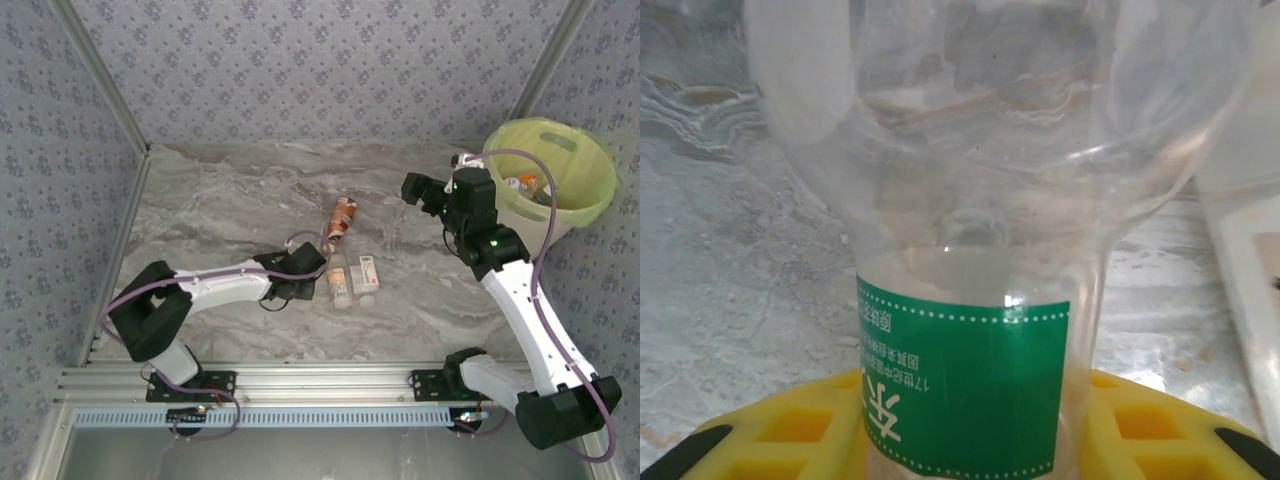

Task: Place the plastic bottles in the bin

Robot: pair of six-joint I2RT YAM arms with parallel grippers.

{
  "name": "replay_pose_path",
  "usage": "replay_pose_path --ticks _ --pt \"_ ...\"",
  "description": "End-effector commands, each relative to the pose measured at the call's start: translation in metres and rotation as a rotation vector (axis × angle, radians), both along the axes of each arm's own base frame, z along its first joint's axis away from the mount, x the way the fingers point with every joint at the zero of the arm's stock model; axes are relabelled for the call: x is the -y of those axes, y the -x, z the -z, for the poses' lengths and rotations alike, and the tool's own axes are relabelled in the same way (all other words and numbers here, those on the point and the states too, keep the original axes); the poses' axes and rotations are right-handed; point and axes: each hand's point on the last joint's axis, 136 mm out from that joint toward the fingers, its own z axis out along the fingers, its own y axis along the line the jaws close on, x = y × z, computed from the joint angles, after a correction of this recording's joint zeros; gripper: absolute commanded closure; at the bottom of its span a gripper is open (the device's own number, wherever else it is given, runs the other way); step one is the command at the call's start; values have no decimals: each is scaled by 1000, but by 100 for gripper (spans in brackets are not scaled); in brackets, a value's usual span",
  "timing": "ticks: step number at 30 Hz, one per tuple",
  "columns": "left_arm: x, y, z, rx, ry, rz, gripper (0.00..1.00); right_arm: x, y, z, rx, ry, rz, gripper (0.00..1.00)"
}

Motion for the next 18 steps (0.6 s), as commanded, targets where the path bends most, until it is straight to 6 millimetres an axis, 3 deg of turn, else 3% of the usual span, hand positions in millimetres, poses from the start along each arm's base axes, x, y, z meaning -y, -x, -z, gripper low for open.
replay_pose_path --ticks 1,2,8,13,18 --pt "7 -2 -31 84 83 64 94 -8 -1 5 -11 -40 -19 0" --pt "10 -1 -40 101 122 81 100 -13 -3 7 -12 -62 -37 0" --pt "28 4 -94 163 361 205 100 -67 -3 14 -51 -202 -304 0" --pt "28 3 -119 170 516 258 100 -103 8 5 -88 -310 -488 0" --pt "33 -4 -146 282 553 322 100 -127 14 -4 -67 -366 -583 0"
